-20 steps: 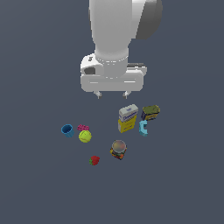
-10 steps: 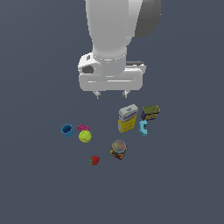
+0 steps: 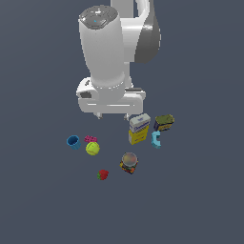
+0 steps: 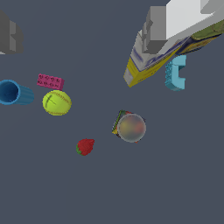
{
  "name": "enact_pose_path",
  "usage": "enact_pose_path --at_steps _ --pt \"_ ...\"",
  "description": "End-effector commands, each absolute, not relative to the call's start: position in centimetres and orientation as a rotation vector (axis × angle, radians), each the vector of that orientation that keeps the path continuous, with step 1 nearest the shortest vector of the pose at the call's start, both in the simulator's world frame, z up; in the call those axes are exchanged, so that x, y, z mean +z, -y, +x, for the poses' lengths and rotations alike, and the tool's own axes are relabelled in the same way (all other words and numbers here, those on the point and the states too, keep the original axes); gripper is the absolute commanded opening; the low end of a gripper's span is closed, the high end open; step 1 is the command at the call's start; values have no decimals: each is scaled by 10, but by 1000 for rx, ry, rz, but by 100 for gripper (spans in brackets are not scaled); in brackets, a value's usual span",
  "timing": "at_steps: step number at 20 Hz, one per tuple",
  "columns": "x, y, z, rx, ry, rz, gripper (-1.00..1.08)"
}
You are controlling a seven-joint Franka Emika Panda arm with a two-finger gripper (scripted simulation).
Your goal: Pick up a designated object from a clutter of objects.
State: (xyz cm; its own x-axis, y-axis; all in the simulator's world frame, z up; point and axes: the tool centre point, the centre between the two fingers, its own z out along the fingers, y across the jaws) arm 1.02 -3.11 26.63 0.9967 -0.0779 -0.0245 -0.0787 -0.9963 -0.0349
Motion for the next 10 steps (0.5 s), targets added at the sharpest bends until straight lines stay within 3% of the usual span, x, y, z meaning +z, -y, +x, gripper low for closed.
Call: enact_pose_path --at_steps 1,10 --pt "245 45 16 32 -171 -3101 100" --pt "152 107 26 12 -388 -3097 100"
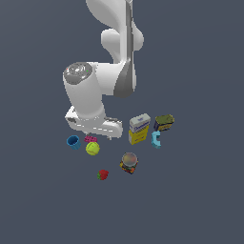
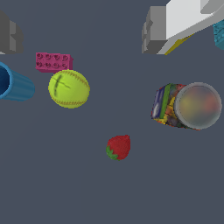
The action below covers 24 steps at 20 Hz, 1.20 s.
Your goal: Pick up a designated object from a clutter of objects.
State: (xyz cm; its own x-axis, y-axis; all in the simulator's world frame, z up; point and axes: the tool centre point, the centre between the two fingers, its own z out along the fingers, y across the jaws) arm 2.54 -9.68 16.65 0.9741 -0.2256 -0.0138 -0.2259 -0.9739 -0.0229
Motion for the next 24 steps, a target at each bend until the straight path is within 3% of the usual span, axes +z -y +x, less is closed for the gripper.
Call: enact_pose_path --at_steps 1,10,24 --pt "144 112 25 10 -407 -3097 100" --pt "96 144 20 1 -514 -3097 100" --pt "65 147 18 1 -524 -3097 100"
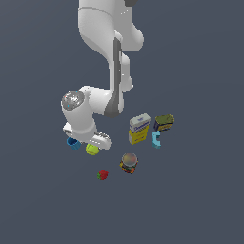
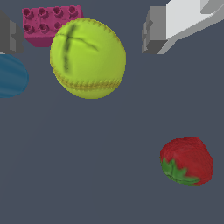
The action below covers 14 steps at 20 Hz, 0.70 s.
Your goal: Pick up a designated object from a clutter of objects.
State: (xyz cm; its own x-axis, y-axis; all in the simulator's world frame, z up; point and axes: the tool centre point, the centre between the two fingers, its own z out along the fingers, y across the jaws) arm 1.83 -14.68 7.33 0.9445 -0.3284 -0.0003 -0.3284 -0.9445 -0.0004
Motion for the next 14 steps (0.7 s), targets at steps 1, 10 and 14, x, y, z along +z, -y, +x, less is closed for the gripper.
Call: enact_pose_path --at_steps 1,10,14 --pt "60 147 18 1 -524 -3097 100" --pt "41 147 18 0 -525 -3097 -100" --pt "41 147 18 0 -525 -3097 -100"
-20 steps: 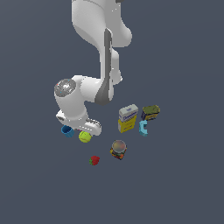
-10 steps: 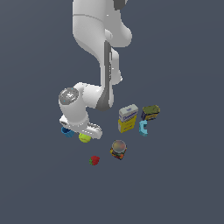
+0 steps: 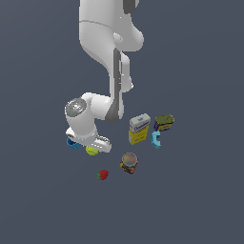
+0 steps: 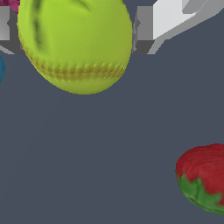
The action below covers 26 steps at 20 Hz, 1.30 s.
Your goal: Pick up a designated object from a clutter of objects.
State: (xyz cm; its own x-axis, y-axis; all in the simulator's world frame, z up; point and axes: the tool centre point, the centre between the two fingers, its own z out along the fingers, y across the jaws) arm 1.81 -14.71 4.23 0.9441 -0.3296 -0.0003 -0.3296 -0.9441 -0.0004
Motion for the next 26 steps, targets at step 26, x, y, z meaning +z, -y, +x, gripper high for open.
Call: enact_pose_path --at_steps 26 --pt "153 139 10 0 -526 -3097 -100"
